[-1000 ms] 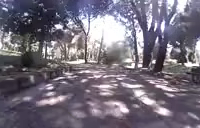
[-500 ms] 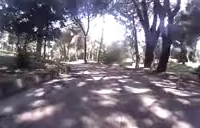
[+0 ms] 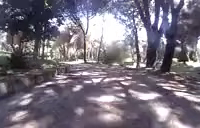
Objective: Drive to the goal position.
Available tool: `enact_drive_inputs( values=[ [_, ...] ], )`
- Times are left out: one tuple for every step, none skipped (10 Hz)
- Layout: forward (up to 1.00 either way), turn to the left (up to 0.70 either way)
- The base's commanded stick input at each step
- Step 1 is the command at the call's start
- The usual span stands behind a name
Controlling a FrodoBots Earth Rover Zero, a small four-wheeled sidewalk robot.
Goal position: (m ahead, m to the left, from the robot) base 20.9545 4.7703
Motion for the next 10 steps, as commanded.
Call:
enact_drive_inputs(
  values=[
    [0.85, 0.0],
    [0.85, 0.0],
    [0.85, 0.0],
    [0.85, 0.0],
    [0.85, 0.0],
    [0.85, 0.0],
    [0.85, 0.0],
    [0.85, 0.0],
    [0.85, 0.0],
    [0.85, 0.0]
  ],
)
